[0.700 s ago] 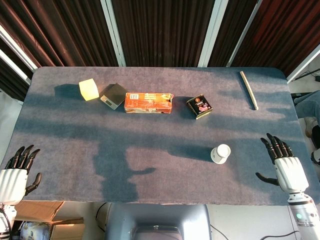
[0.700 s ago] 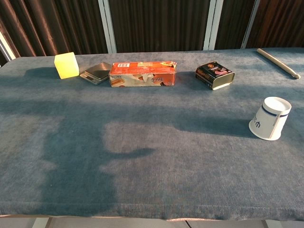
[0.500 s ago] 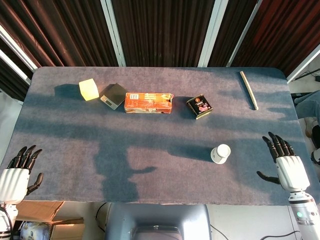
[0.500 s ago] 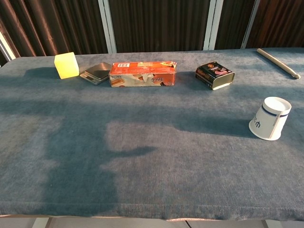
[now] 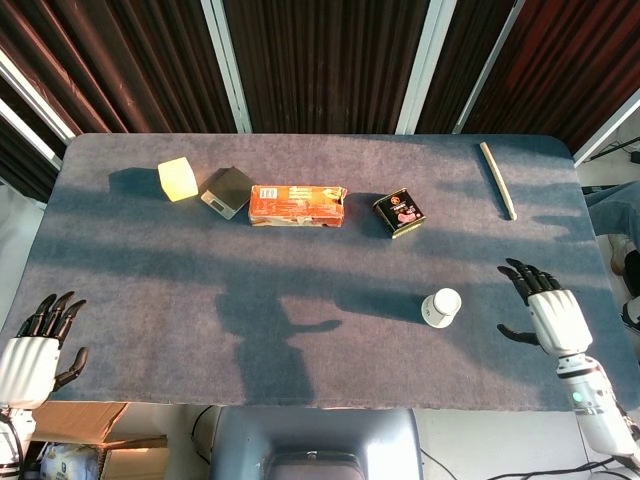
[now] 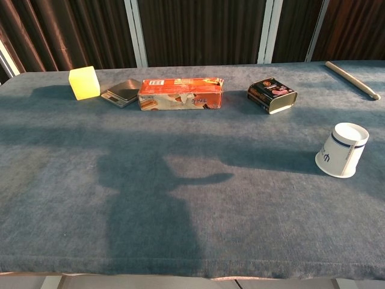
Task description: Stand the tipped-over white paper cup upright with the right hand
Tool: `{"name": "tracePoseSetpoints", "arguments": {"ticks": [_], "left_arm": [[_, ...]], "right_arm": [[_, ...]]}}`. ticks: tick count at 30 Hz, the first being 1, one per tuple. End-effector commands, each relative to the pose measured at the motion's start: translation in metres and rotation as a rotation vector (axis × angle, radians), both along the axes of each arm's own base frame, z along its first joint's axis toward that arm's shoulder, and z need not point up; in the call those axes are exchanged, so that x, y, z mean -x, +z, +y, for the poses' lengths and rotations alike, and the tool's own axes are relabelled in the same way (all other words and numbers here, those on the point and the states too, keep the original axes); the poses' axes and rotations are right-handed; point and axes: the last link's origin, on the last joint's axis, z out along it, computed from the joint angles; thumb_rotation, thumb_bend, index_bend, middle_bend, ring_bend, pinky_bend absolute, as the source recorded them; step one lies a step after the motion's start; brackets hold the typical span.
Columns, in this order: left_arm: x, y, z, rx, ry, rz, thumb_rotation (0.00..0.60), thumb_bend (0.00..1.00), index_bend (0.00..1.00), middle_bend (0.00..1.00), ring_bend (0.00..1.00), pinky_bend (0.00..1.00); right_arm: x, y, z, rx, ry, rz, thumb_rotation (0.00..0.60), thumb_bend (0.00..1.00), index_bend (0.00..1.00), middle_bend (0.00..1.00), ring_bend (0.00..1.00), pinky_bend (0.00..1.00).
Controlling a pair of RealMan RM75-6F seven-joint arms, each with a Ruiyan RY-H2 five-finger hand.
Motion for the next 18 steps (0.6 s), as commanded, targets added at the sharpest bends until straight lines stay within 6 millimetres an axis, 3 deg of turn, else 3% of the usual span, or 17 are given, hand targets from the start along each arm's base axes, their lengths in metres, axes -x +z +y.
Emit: {"name": "tracePoseSetpoints", "arguments": {"ticks": [1,7,18], "left_arm": [[0.0,0.0,-0.001,0.0,0.001,0.001,0.6,0.39,0.14,0.05,0.02,0.25],[0.001,0.002,-0.002,0.003,0.013,-0.002,0.6,0.39,0.15,0.05,0.02,0.25],[0.001,0.005,-0.004,-0.003,0.018,-0.013,0.6,0.39,0.16,0.05,0.03,0.25]], "right_arm": [[-0.004,-0.017,-0.017,-0.051,0.016,0.015,0.6,0.13,0.33,0.27,0.26,0.41],[-0.012,-0.033,-0.034,-0.083,0.026,0.015,0.6,0.16,0.36,0.29,0.3,0.44],[-0.021,-0.055,-0.047,-0.148,0.027,0.021,0.6,0.19,0.43,0.36,0.37,0.52]]}}
